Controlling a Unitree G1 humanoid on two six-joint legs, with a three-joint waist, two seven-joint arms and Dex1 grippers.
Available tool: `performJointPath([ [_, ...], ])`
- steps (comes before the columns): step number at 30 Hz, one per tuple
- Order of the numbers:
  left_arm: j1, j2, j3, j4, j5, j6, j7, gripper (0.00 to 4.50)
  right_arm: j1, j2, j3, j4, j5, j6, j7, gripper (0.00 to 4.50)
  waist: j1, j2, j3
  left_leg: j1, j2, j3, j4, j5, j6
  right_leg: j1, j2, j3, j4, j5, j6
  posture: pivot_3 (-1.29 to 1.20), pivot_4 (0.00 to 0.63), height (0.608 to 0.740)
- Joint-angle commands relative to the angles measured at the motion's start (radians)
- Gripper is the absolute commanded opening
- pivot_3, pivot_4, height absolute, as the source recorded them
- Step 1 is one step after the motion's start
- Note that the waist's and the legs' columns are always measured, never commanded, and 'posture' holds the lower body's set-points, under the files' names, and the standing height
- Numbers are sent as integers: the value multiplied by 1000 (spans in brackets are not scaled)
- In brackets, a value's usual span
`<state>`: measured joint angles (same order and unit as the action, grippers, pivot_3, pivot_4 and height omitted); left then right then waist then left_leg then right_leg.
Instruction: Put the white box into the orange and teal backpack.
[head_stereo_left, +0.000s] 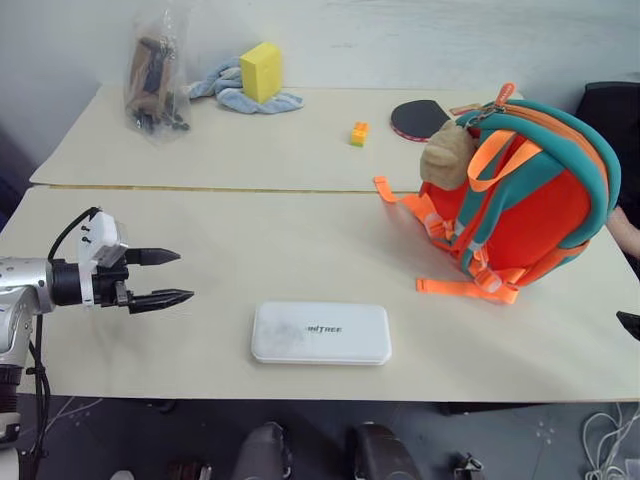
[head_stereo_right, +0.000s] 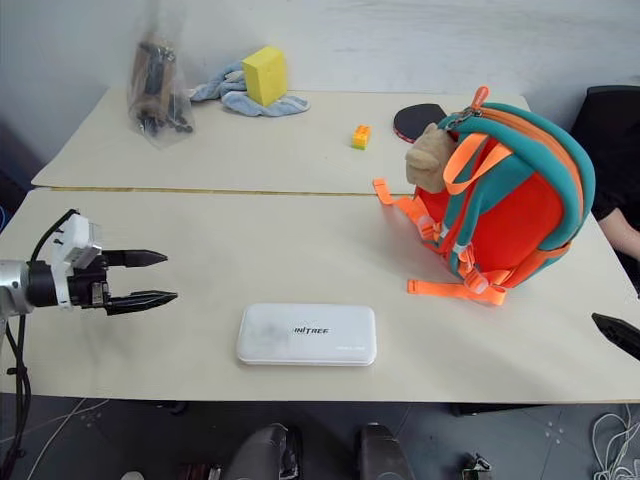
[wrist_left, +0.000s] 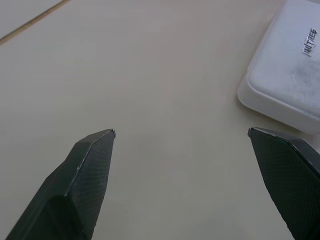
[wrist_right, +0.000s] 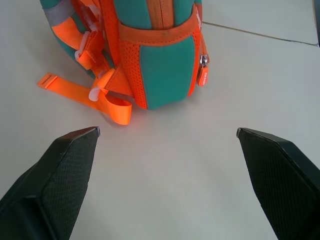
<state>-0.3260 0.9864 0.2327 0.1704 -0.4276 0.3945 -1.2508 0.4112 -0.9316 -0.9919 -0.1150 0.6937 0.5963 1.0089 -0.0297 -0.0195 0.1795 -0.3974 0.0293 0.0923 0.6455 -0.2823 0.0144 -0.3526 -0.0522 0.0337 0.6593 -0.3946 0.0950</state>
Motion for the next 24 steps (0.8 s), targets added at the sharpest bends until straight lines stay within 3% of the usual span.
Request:
performJointPath([
  [1,-10,-2,10,-25,-9,-17,0,4477,-5,3,-36,-32,0,5,-18,4500,-1,0,0,0,0,0,0,0,0,0,0,0,0,0,0,0,150,740],
  [14,-36,-28,-54,-73,-12,25,22,4477,36,13,-14,-154,-18,14,-23,4500,0,0,0,0,0,0,0,0,0,0,1,0,0,0,0,0,150,740],
  [18,-20,-22,-92,-136,-20,31,-32,3646,47,4,49,-272,4,36,3,3323,-1,0,0,0,0,0,1,0,0,0,1,0,0,0,0,0,150,740],
  [24,45,-16,-183,-217,39,-21,-70,1815,6,-15,301,-430,-30,15,18,1263,-3,0,0,0,1,0,1,0,-1,0,2,1,0,0,0,0,150,740],
])
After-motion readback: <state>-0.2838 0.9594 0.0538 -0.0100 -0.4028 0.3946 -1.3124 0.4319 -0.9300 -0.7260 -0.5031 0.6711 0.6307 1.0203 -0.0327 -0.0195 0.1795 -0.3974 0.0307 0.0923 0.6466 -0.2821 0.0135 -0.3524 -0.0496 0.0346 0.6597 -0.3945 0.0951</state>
